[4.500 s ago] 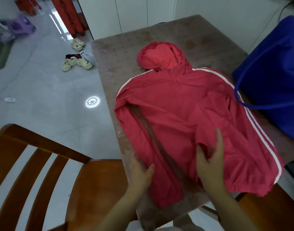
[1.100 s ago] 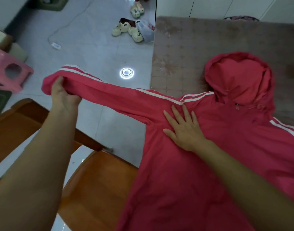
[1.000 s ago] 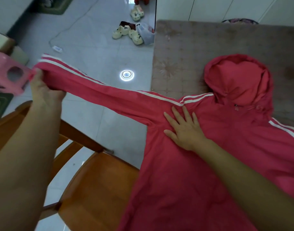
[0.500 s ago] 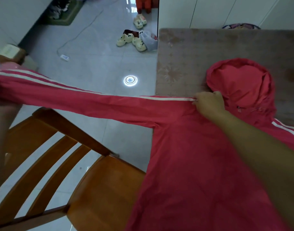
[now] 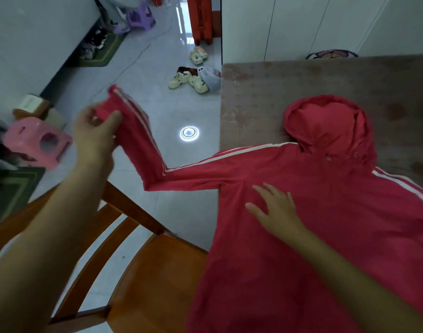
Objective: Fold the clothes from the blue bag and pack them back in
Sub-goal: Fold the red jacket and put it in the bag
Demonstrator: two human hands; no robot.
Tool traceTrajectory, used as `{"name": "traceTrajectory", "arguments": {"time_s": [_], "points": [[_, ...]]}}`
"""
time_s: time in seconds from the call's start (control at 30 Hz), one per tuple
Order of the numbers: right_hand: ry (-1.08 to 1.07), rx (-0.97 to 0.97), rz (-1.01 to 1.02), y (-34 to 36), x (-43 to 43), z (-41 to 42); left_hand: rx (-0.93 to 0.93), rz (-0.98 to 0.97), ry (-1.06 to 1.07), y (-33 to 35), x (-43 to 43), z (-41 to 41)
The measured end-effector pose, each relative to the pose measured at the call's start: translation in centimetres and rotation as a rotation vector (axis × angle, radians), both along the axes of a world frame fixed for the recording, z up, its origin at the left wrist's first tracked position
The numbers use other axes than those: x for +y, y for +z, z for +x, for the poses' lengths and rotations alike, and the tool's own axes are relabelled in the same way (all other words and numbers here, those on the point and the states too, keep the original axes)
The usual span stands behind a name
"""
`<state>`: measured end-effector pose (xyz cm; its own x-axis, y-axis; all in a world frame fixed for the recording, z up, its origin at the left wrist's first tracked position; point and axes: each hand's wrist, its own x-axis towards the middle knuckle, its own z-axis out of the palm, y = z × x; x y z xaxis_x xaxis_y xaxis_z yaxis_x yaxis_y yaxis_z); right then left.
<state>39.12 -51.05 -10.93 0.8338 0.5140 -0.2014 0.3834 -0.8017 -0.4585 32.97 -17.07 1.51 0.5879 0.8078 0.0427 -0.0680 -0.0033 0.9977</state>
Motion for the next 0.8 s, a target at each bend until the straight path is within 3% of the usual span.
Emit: {"name": "traceTrajectory", "arguments": {"time_s": [0.07, 0.17, 0.27, 0.33, 0.4, 0.5, 0.57, 0.67, 0.8], "points": [[-0.085, 0.044, 0.263, 2.1, 0.1, 0.0, 0.033, 0.102, -0.079, 1.5, -6.7, 1.7], [-0.262, 0.304, 0.705, 6.8, 0.7, 0.0, 0.105, 0.157, -0.224, 0.3, -13.7, 2.9], [-0.46, 0.492, 1.069, 10.0, 0.5, 0.3, 0.126, 0.396, -0.566, -1.2, -21.3, 2.3], [-0.585, 0.305, 1.028, 10.5, -1.2, 0.6, 0.118, 0.652, -0.79, -2.9, -24.9, 1.2], [-0.773, 0.141, 0.981, 9.4, -4.0, 1.1, 0.04, 0.945, -0.818, -4.3, -26.4, 0.2], [-0.943, 0.089, 1.036, 8.0, -8.2, 0.8, -0.055, 1.342, -0.906, -8.0, -25.7, -1.4], [-0.961, 0.083, 1.056, 7.4, -10.3, 0.2, 0.202, 1.511, -0.973, -11.3, -23.7, -1.7], [-0.971, -0.027, 1.063, 7.6, -13.0, 0.2, 0.67, 1.608, -0.866, -13.5, -19.6, -1.1], [-0.92, -0.189, 0.92, 8.7, -16.1, 2.7, 0.81, 1.678, -0.75, -13.4, -15.2, 0.4]]}}
